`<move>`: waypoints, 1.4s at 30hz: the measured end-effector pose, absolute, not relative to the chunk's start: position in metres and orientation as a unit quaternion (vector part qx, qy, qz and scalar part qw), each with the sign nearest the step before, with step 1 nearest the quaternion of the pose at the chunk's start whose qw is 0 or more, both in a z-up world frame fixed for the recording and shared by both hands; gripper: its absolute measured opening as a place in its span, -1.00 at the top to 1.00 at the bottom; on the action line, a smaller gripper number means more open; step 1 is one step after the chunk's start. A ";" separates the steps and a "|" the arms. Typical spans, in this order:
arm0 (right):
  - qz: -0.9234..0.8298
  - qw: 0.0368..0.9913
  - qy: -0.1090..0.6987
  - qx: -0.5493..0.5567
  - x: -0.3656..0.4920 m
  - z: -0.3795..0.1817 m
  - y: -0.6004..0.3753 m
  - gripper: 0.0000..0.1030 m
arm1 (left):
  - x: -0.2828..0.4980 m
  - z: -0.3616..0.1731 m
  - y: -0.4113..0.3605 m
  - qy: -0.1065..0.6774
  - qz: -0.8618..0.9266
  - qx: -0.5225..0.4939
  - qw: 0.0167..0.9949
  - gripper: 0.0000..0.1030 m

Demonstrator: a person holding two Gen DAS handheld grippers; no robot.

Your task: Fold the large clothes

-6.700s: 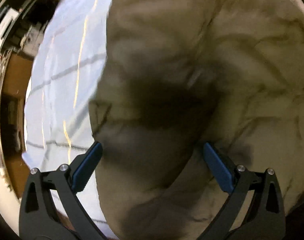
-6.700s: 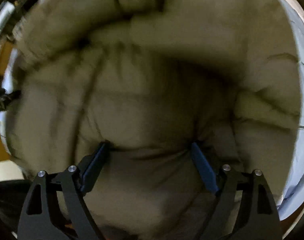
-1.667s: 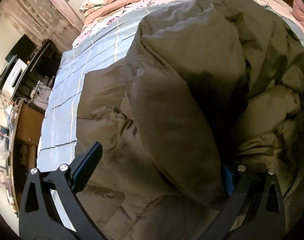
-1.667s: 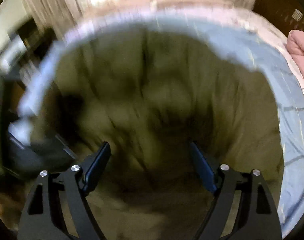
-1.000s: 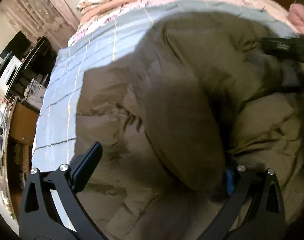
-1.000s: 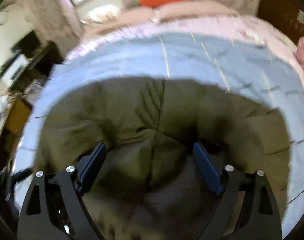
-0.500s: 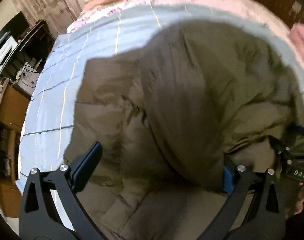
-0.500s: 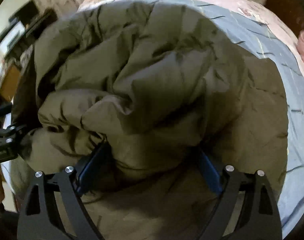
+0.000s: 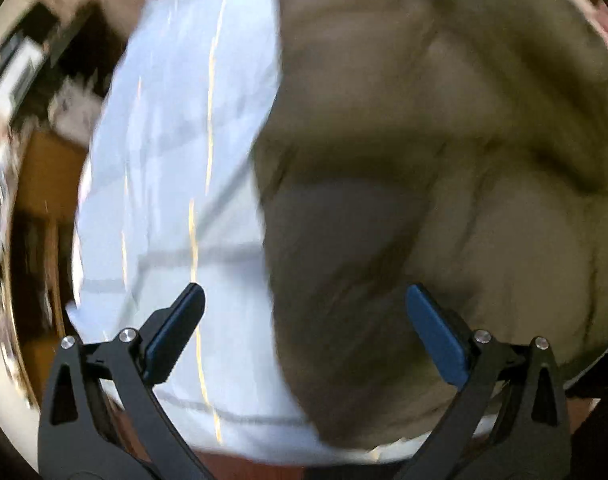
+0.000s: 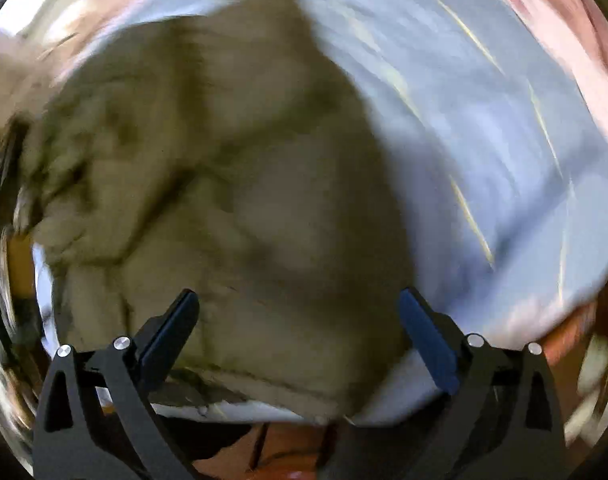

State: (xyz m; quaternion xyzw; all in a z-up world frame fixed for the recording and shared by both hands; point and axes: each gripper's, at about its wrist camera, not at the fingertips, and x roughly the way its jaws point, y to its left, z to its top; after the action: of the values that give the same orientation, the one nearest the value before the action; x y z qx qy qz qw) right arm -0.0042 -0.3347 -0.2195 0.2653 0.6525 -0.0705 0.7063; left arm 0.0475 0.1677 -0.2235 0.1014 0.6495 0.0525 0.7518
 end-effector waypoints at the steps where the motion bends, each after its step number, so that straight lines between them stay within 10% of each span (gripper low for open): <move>1: -0.064 0.679 0.666 0.302 -0.009 -0.231 -0.339 -0.95 | 0.044 -0.229 0.178 0.662 0.054 0.083 0.743 -0.96; 10: -0.047 0.610 0.716 0.335 -0.023 -0.293 -0.321 -0.83 | 0.019 -0.276 0.217 0.745 -0.036 -0.149 0.650 -0.92; 13: -0.004 0.638 0.689 0.344 -0.018 -0.276 -0.307 0.20 | 0.020 -0.284 0.196 0.760 -0.087 -0.154 0.625 -0.16; 16: 0.026 0.645 0.665 0.375 -0.018 -0.266 -0.301 0.62 | 0.023 -0.272 0.190 0.741 -0.108 -0.168 0.641 0.67; 18: 0.044 0.647 0.643 0.408 -0.020 -0.259 -0.305 0.70 | 0.021 -0.262 0.195 0.722 -0.122 -0.194 0.653 0.80; 42: 0.196 0.747 0.423 0.474 -0.062 -0.093 -0.351 0.84 | -0.029 -0.116 0.219 0.497 -0.249 -0.324 0.765 0.84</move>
State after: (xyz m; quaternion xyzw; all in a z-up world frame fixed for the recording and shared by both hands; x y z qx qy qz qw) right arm -0.0618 -0.3511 -0.0926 0.4741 0.4234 0.1961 0.7466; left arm -0.0290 0.2186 -0.1165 -0.3240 0.4969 -0.2495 0.7654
